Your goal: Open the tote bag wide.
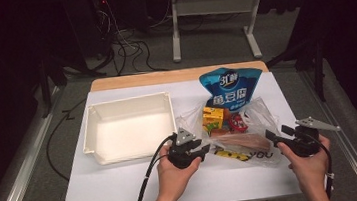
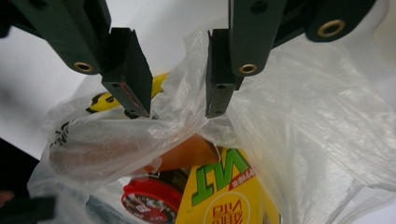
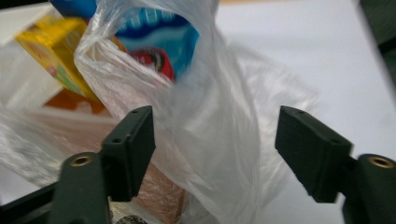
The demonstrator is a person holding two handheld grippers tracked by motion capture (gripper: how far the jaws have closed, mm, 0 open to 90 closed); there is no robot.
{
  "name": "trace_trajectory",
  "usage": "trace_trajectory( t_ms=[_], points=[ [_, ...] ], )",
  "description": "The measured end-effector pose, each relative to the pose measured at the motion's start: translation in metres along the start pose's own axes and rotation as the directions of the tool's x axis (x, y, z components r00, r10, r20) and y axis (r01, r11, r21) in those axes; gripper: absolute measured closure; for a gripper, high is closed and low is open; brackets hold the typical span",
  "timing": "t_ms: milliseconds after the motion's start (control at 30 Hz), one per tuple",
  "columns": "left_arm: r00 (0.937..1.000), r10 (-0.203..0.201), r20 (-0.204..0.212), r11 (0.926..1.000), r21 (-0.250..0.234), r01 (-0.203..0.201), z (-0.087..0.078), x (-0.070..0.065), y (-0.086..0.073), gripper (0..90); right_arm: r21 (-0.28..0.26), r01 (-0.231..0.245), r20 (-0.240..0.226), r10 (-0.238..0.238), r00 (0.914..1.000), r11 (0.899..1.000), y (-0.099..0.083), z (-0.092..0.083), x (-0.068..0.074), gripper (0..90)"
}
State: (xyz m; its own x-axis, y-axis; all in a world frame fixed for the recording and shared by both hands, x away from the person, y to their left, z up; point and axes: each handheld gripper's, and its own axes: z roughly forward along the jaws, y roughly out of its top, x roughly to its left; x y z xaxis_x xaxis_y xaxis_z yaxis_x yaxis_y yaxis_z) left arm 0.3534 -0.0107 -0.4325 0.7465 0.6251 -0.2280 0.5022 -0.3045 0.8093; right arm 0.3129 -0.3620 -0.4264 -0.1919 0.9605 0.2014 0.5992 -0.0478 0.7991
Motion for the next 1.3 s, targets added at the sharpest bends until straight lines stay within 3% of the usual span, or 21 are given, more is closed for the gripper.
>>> trace_trajectory(
  t_ms=[67, 133, 200, 267, 400, 533, 633, 833, 867, 900, 967, 1000, 1100, 1200, 1233, 1267, 1300],
  points=[
    [1.0, -0.002, 0.003, 0.9998, 0.021, 0.002, 0.005, 0.0, 0.0, 65.4, 0.036, -0.028, -0.034, 0.029, 0.999, 0.999, -0.006, 0.009, -0.005, 64.0],
    [0.9999, -0.013, 0.007, 0.9989, 0.045, 0.013, 0.012, 0.001, -0.002, 73.8, 0.044, -0.078, -0.102, 0.082, 0.9914, 0.996, -0.01, 0.012, -0.009, 75.2],
    [0.9993, -0.026, 0.026, 0.9963, 0.083, 0.023, 0.02, 0.001, -0.005, 83.3, 0.024, -0.057, -0.082, 0.058, 0.9949, 0.998, -0.01, 0.008, -0.011, 87.5],
    [0.9986, -0.02, 0.049, 0.9918, 0.127, 0.014, 0.027, 0.001, -0.009, 89.4, 0.025, -0.042, -0.043, 0.043, 0.9982, 0.999, -0.01, 0.003, -0.013, 90.0],
    [0.9948, -0.036, 0.095, 0.9863, 0.164, 0.02, 0.036, -0.004, -0.014, 90.0, 0.062, -0.048, 0.012, 0.047, 0.9988, 0.997, -0.017, 0.002, -0.019, 90.0],
    [0.9952, -0.043, 0.088, 0.9788, 0.203, 0.024, 0.042, -0.004, -0.017, 90.0, 0.117, -0.076, 0.063, 0.069, 0.9956, 0.99, -0.025, 0.009, -0.026, 90.0],
    [0.9972, -0.025, 0.07, 0.9751, 0.221, 0.009, 0.044, -0.004, -0.02, 90.0, 0.165, -0.083, 0.099, 0.068, 0.9928, 0.983, -0.031, 0.018, -0.031, 90.0],
    [0.9997, -0.026, 0.0, 0.9775, 0.209, 0.025, 0.042, 0.003, -0.024, 90.0, 0.148, -0.089, 0.149, 0.067, 0.9866, 0.985, -0.033, 0.023, -0.037, 90.0],
    [0.9992, -0.041, -0.002, 0.978, 0.204, 0.04, 0.04, 0.005, -0.026, 90.0, 0.139, -0.084, 0.143, 0.064, 0.9877, 0.987, -0.034, 0.024, -0.035, 90.0],
    [0.9988, -0.049, -0.01, 0.9778, 0.204, 0.05, 0.038, 0.006, -0.026, 90.0, 0.131, -0.048, 0.117, 0.033, 0.9926, 0.99, -0.035, 0.026, -0.035, 90.0],
    [0.9987, -0.047, -0.021, 0.9774, 0.205, 0.05, 0.034, 0.008, -0.027, 90.0, 0.13, -0.048, 0.072, 0.039, 0.9966, 0.99, -0.036, 0.025, -0.035, 84.0],
    [0.9983, -0.059, -0.004, 0.979, 0.195, 0.058, 0.031, 0.01, -0.028, 89.7, 0.114, -0.065, 0.057, 0.059, 0.9967, 0.991, -0.037, 0.021, -0.037, 78.9],
    [0.9975, -0.066, 0.025, 0.9864, 0.153, 0.061, 0.02, 0.013, -0.026, 80.0, 0.064, -0.077, 0.019, 0.076, 0.9969, 0.995, -0.036, 0.009, -0.037, 63.1],
    [0.9974, -0.053, 0.05, 0.9942, 0.096, 0.048, 0.008, 0.012, -0.021, 70.2, 0.012, -0.032, 0.002, 0.032, 0.9995, 0.999, -0.03, -0.01, -0.024, 57.9],
    [0.9938, -0.097, 0.053, 0.9947, 0.039, 0.095, 0.006, 0.007, -0.02, 66.0, -0.004, -0.028, -0.001, 0.028, 0.9996, 1.0, -0.029, -0.015, -0.021, 57.3],
    [0.9916, -0.115, 0.058, 0.9933, 0.017, 0.115, 0.004, 0.005, -0.019, 61.5, -0.03, -0.029, -0.009, 0.028, 0.9996, 0.999, -0.027, -0.022, -0.016, 55.5],
    [0.9945, -0.087, 0.059, 0.996, 0.028, 0.085, 0.001, 0.007, -0.017, 59.8, -0.039, -0.031, -0.01, 0.03, 0.9995, 0.999, -0.027, -0.026, -0.012, 54.2]
  ],
)
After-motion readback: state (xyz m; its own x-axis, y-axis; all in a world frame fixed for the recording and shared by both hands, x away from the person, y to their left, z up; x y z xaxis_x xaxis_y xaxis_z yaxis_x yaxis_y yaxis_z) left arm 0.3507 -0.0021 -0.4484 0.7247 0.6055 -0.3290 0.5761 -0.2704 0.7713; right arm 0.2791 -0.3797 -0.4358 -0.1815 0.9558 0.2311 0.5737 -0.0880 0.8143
